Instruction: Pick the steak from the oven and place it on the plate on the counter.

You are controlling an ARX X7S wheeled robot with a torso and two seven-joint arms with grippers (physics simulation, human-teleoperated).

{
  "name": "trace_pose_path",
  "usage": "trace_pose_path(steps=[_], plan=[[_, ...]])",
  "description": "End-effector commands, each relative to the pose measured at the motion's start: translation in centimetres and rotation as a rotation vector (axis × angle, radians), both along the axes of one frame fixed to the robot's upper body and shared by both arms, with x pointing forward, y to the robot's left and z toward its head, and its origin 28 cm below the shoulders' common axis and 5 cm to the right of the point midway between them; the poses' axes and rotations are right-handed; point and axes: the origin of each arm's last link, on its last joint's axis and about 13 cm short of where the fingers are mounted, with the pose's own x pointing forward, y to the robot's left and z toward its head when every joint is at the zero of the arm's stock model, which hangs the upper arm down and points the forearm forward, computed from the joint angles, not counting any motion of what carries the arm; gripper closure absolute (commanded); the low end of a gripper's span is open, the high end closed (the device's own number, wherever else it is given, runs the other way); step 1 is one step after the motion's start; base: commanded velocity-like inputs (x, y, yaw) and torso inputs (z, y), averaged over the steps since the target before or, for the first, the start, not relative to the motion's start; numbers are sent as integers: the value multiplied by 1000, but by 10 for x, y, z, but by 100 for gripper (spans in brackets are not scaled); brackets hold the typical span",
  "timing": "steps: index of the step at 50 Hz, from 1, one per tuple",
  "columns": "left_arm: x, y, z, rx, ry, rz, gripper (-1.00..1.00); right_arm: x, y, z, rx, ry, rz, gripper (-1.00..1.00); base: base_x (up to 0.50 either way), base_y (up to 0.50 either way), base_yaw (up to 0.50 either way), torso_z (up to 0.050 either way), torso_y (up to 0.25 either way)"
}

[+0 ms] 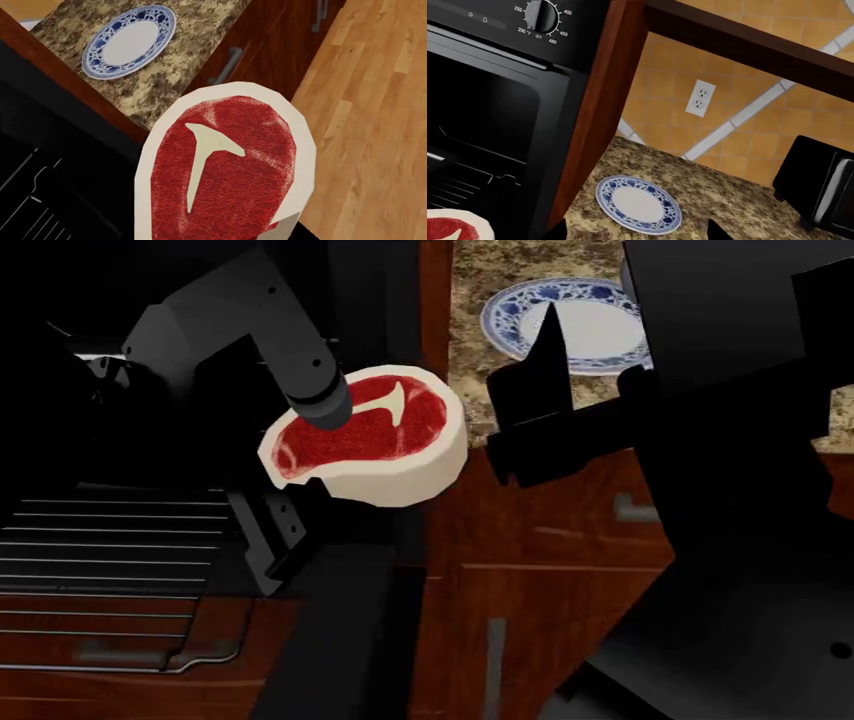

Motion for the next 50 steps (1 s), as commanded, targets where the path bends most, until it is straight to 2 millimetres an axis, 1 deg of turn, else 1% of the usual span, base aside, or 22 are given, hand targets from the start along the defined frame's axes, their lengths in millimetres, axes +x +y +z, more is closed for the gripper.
trace_pose_path(steps=[1,14,33,50], plan=[[1,2,0,-6,0,15,100,0,0,-1,-1,7,1,-100,20,-500,0,0,0],[0,1,1,-8,-1,13,100,0,1,-1,-4,5,11,-100,90,-500,0,0,0],[-1,2,2,-9,-9,17,100,-1,1,-1,-11,2,16,-100,224,-494,0,0,1],[-2,3,14,-7,-52,30,100,1,4,4,-23,-7,31,-100,283,-452,0,0,1]])
